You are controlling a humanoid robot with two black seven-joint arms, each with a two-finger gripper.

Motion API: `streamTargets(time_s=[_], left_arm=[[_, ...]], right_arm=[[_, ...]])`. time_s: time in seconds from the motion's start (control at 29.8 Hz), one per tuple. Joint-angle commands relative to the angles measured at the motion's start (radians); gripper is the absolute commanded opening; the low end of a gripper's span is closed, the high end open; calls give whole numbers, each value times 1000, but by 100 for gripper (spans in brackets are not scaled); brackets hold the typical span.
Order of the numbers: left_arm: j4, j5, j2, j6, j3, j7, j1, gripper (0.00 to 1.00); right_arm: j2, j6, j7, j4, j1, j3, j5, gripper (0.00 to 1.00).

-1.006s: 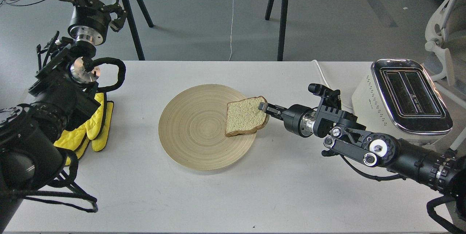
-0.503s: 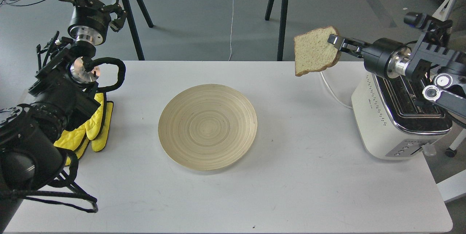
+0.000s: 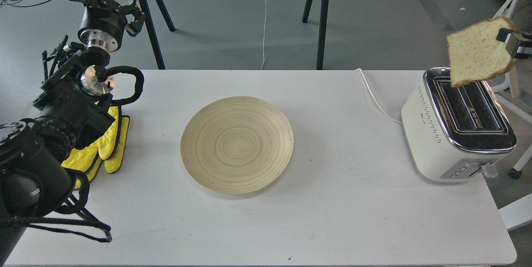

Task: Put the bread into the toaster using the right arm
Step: 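Lower the bread slice down into the toaster slot, then open the right gripper and release the bread in the slot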

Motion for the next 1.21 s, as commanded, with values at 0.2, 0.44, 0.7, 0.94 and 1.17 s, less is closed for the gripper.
streamTargets(time_s=[0.2,0.44,0.7,0.94,1.17], left_arm=[[0,1,1,0,0,0,0,100],[1,0,1,0,-2,-2,0,100],[0,0,1,0,-2,-2,0,100],[0,0,1,0,-2,-2,0,100],[0,0,0,0,0,-2,0,100]], right_arm=[[6,-4,2,-7,-54,-69,98,1],[23,-12,2,-10,-57,-97,108,1],[79,-78,-5,-12,-113,-167,109,3],[121,-113,0,-38,-120,-158,117,42],[142,-113,3,-61,-120,-65,119,91]])
